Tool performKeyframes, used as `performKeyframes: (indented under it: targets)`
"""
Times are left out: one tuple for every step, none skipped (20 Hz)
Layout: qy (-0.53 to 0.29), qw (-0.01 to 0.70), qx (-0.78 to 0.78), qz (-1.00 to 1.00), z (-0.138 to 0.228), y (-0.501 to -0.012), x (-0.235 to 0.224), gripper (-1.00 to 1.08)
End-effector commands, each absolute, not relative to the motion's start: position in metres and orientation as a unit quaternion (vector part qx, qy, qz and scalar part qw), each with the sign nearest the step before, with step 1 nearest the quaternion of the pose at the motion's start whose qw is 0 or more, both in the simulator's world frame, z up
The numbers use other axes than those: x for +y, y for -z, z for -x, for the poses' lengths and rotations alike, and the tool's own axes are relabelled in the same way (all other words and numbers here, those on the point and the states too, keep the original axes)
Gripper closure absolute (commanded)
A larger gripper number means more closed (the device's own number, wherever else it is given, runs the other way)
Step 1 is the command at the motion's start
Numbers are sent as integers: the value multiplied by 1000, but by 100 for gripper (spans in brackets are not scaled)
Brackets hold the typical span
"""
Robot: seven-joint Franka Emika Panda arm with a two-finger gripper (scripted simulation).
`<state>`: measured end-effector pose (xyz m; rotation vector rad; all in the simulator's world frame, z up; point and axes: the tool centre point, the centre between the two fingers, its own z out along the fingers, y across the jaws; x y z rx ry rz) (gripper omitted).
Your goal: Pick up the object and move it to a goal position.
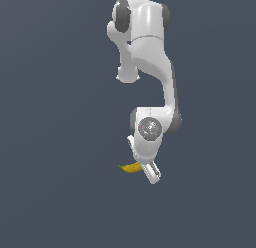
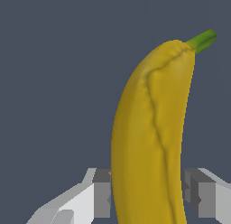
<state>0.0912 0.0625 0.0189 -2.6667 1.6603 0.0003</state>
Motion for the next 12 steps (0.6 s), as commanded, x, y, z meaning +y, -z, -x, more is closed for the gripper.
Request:
performKeyframes:
  targets:
    - [0,0,529,849,-91,-19,62,108]
    - [0,0,529,849,-91,-19,62,108]
    - [0,0,529,849,-91,-19,62,108]
    - [0,0,529,849,-91,-19,62,108]
    - [0,0,529,849,-91,-19,62,108]
    - [0,0,529,849,-91,-19,62,108]
    - [0,0,529,849,-91,-19,62,108]
    - [0,0,529,849,-91,-19,62,108]
    - [0,0,528,849,-91,-19,63,108]
    - [0,0,528,849,-91,-19,63,108]
    - [0,0,528,849,-91,-20,62,108]
    - [0,0,528,849,-91,-20,62,108]
